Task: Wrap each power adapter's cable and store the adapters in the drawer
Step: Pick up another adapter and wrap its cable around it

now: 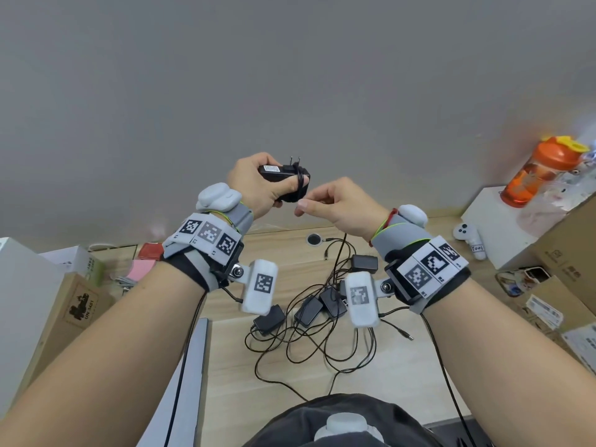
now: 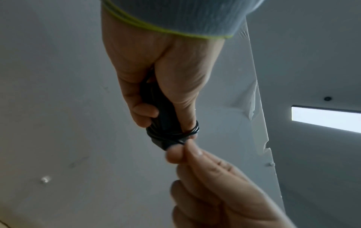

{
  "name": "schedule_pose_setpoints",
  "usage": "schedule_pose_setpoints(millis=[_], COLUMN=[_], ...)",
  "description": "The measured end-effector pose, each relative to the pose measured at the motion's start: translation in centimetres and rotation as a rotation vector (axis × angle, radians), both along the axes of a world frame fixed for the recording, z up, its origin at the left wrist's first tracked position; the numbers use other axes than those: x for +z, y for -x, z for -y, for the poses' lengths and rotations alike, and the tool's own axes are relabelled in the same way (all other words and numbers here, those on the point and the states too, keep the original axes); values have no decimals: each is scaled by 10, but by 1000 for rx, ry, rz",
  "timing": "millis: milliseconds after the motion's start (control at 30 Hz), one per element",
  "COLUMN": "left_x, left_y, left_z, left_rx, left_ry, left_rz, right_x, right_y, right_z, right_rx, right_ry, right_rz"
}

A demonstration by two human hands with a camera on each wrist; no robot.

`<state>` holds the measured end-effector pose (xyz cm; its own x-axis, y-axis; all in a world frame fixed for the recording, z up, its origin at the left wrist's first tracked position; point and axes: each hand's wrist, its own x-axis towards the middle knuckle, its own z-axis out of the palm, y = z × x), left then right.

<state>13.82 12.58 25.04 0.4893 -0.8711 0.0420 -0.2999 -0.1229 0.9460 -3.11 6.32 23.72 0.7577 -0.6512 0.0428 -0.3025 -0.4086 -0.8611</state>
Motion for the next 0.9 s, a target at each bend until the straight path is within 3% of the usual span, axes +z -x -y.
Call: schedule_pose_setpoints(millis=[233,567,700,900], left_x=[-2,9,14,15], left_y=[-1,18,22,18], left_z=[-4,-4,-4,2], left_rx=[-96,-357,-315,-119], left_ry=[-108,-22,68,157], left_rz=[256,20,-63,-215], right_x=[22,12,6,-13], right_y=[6,8,5,-2], right_z=[18,33,21,9], right_rx=[-78,-178,-189,-117], right_ry=[26,-6,-72,-6], right_rz=[154,247,196,53])
